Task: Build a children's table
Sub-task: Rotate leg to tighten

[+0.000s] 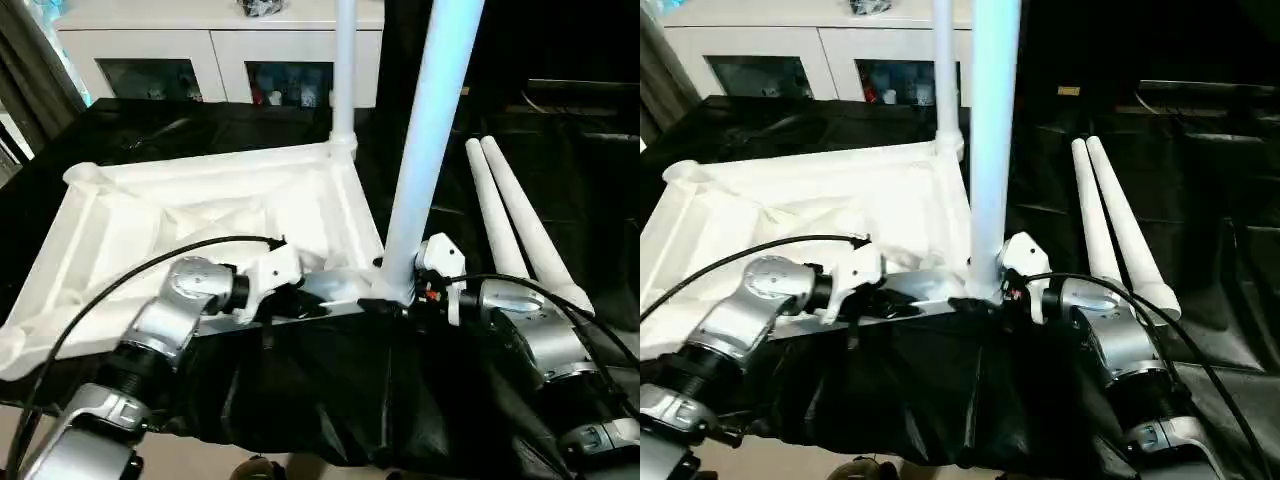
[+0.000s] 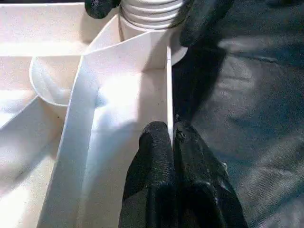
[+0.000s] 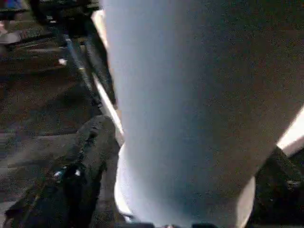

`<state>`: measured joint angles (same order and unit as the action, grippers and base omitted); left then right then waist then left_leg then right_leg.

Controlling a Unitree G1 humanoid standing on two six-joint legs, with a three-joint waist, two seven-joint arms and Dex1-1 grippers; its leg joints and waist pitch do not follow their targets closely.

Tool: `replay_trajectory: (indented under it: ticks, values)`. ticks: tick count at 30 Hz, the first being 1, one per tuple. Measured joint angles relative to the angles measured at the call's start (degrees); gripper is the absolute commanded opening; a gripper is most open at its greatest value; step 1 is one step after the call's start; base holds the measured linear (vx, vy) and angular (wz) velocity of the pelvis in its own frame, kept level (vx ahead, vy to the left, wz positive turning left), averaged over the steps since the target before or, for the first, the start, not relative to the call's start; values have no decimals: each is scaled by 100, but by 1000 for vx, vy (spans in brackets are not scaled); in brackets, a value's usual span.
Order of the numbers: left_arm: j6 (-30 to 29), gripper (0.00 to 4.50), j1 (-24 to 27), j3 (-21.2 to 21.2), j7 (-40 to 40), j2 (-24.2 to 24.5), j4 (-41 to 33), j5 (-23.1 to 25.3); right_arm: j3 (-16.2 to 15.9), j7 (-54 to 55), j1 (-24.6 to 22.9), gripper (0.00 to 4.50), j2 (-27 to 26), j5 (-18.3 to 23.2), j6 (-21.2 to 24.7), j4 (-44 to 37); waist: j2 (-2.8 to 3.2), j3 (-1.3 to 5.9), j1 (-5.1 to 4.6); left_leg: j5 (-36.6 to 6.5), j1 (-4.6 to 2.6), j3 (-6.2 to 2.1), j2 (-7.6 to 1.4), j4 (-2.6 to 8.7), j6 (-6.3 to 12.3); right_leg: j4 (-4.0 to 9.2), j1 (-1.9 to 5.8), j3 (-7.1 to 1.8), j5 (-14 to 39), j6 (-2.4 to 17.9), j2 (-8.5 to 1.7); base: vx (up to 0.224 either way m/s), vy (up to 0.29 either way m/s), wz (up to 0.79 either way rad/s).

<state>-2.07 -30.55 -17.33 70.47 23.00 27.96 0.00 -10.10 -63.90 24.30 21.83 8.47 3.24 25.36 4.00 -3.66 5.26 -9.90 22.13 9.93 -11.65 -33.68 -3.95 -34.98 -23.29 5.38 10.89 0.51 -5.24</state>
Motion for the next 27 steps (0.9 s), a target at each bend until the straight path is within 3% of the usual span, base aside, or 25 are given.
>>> replay_trajectory:
  ticks: [8, 12, 17, 23, 27]
  values:
    - [84, 0, 0, -13, 133, 52, 26, -5, -58, -105, -8, 281, 62, 1, 81, -55, -1, 1, 17, -2, 0, 0, 0, -8, -3, -4, 2, 0, 0, 1, -1, 0, 0, 0]
    - [84, 0, -1, -11, 5, -48, 50, 12, 49, 150, -70, 275, -83, 16, 229, -110, -3, 3, 25, 3, -3, 0, -2, -13, 4, -10, 4, 0, -1, 1, -1, 0, 0, 0]
    - [-84, 0, -150, 11, -686, -353, 214, 231, 410, 1438, -66, 273, -545, -131, 291, 71, -3, 3, -8, -4, -15, 0, -2, -21, -10, -20, 13, -1, -12, 12, -1, 0, 0, 0]
    - [-622, 0, -408, 42, -2064, -1193, 446, 648, 896, 3970, 267, 272, -1370, -582, 214, 654, 0, 5, -24, -3, -28, 0, 1, -16, -12, -6, 27, -3, -23, 3, -3, 0, 0, 0]
    - [-765, 0, -424, 5, -2596, -1516, 462, 828, 1103, 5025, 462, 272, -1737, -698, 161, 934, 6, 9, -19, -3, -28, -1, 2, -16, -12, -1, 31, -4, -21, -12, -3, 0, 0, 0]
